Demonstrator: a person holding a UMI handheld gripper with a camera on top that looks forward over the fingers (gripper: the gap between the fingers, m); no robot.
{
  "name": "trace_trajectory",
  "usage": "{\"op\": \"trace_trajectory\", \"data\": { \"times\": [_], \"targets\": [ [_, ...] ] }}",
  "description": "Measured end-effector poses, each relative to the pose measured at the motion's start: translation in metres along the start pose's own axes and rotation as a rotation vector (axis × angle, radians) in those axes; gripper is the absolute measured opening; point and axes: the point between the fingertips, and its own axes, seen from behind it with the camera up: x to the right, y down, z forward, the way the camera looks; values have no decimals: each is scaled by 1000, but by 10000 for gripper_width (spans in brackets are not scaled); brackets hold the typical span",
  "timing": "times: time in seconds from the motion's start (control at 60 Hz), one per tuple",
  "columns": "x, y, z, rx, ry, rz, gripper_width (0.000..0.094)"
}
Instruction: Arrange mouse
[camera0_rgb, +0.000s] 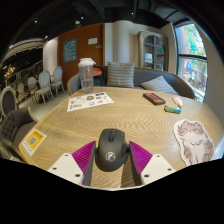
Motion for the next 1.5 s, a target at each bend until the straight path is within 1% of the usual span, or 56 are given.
{"op": "trace_trajectory", "data": {
  "times": [0.283,0.467,0.6,0.7,0.717,0.75,0.767,0.817,0.9,1.0,1.083,1.2,1.283,1.317,1.4,1.45,1.5],
  "targets": [
    [-3,-2,-7,37,4,-58,594],
    [-2,-1,-9,47,2,-66,592],
    [1,1,-11,40,-20,-30,593],
    [9,0,-15,45,-4,-23,592],
    [11,-1,-15,49,0,-21,578],
    [12,-5,-17,69,-5,-35,490],
    [14,-8,-18,77,-3,-32,460],
    [17,-11,-21,77,-6,9,459],
    [22,-4,-21,42,-22,30,462],
    [35,-8,-22,62,2,15,461],
    [43,-21,-30,93,5,5,456],
    [88,-67,-60,184,67,12,455],
    [153,-100,-90,255,180,-11,455],
    [183,-105,-100,265,234,-30,454],
    [252,-98,-102,246,341,-7,452],
    [282,-73,-94,179,366,9,451],
    [304,-47,-78,107,354,48,452]
  ]
}}
